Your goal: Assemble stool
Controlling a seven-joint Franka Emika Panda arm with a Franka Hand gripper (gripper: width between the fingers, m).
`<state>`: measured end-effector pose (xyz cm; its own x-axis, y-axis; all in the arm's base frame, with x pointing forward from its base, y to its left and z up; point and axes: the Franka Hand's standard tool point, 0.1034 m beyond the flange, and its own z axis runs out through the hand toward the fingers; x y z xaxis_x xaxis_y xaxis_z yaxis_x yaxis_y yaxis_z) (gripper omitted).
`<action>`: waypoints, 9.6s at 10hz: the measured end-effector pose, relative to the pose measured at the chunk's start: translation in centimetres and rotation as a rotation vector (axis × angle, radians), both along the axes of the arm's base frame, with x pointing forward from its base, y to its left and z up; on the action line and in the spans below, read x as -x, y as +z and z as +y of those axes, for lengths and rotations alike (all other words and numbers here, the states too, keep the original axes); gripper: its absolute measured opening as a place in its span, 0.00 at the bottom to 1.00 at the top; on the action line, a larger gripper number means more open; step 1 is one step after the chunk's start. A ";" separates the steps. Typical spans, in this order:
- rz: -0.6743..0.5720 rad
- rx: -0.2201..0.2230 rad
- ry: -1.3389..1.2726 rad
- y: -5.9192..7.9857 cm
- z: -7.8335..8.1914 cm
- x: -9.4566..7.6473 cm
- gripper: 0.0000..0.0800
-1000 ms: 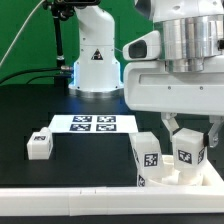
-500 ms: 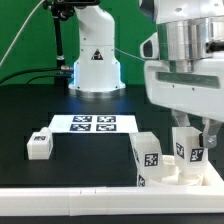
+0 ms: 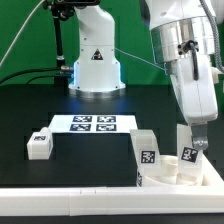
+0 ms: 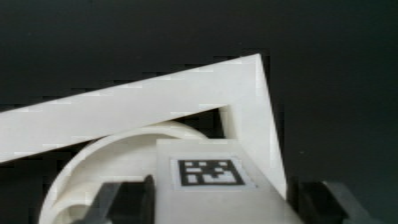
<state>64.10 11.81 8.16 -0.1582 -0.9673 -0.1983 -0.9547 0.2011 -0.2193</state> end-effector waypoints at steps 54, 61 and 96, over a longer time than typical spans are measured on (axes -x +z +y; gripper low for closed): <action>0.073 0.090 0.298 0.7 -0.7 0.4 0.42; 0.065 0.123 0.702 1.9 0.4 0.9 0.80; -0.005 0.365 1.404 -0.2 -0.7 -0.2 0.42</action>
Offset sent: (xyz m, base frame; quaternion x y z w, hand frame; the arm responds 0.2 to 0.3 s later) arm -0.0071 0.0170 0.0384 -0.1028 -0.0460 -0.3174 0.9416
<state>64.27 11.11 7.99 0.9441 -0.3171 0.0903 -0.3130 -0.9481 -0.0567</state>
